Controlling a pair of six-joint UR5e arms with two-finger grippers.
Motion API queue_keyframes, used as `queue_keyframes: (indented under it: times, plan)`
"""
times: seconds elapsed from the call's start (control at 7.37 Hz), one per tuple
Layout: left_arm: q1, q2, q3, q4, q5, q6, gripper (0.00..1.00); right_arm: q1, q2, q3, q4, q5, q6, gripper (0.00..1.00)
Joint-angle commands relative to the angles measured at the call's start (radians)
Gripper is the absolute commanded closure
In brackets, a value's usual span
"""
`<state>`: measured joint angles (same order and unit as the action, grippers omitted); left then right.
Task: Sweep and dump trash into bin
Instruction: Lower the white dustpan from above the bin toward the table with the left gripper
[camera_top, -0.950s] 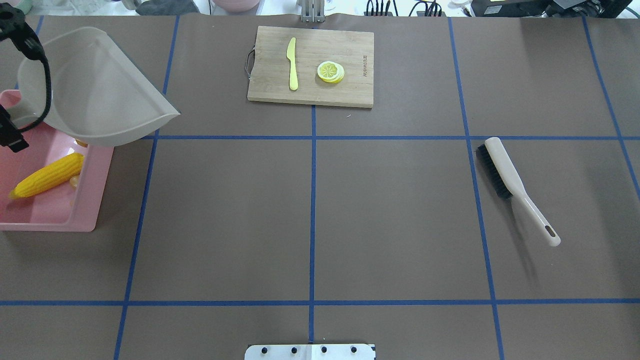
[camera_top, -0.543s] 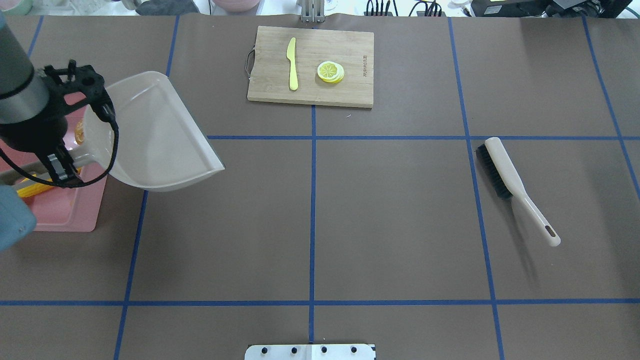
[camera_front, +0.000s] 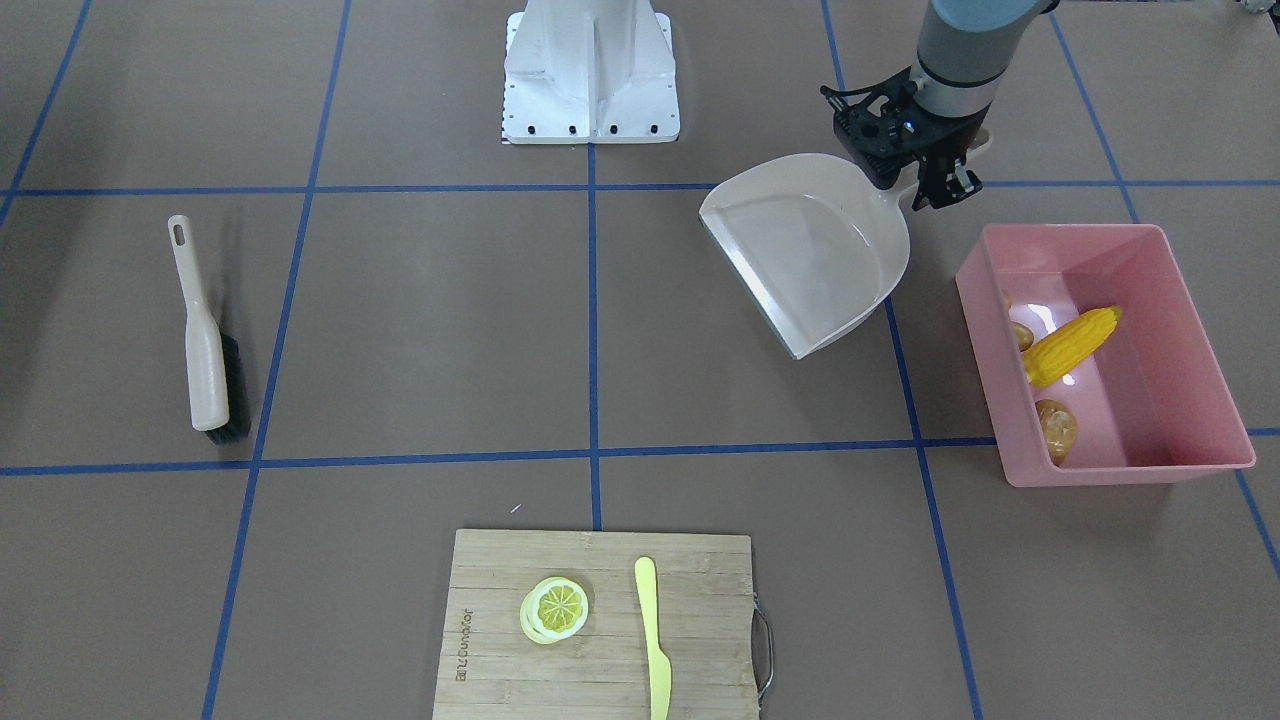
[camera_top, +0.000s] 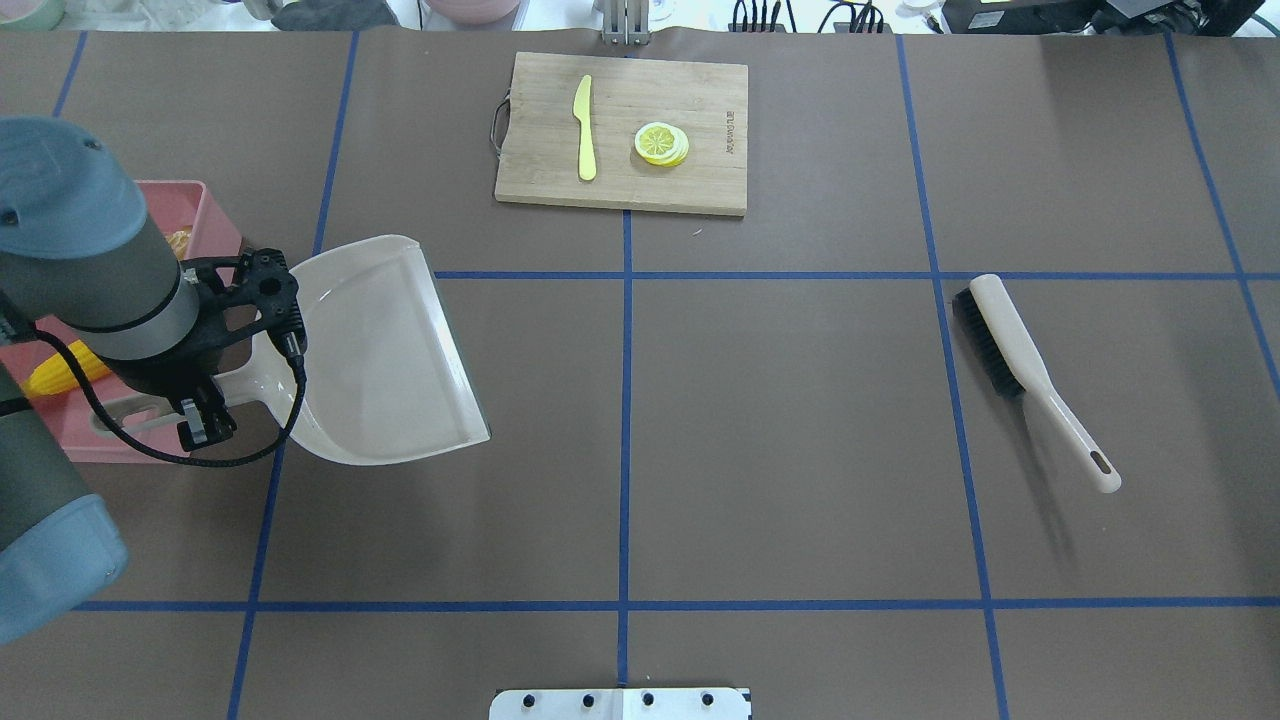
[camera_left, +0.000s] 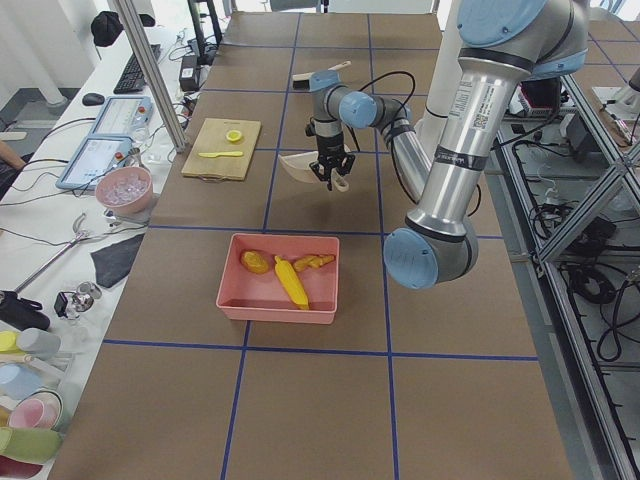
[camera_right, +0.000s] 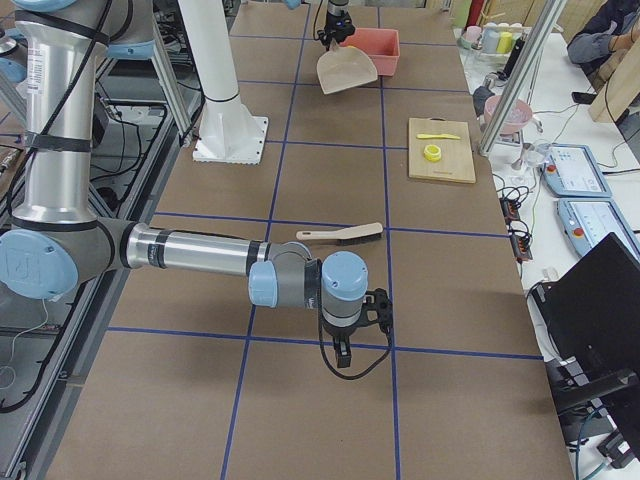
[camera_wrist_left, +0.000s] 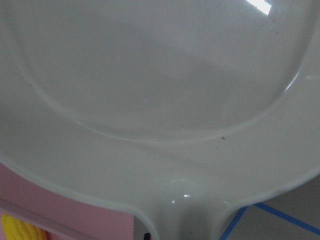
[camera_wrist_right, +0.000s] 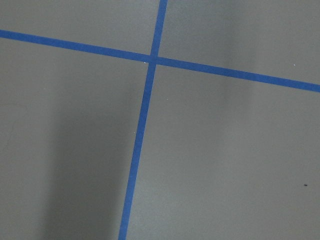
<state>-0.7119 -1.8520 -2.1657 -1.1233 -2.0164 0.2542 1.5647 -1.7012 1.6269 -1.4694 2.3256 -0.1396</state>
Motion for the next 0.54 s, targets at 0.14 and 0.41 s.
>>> queue_keyframes:
  times: [0.14,0.41]
  plan:
    - [0.08,0.056,0.09,-0.207,0.021,0.007,1.0,0.0,0.0,-0.005,0.001,0.0,0.0,0.0]
    - [0.118,0.008,0.131,-0.208,0.025,0.016,1.0,0.0,0.0,-0.005,0.001,-0.002,0.0,0.0]
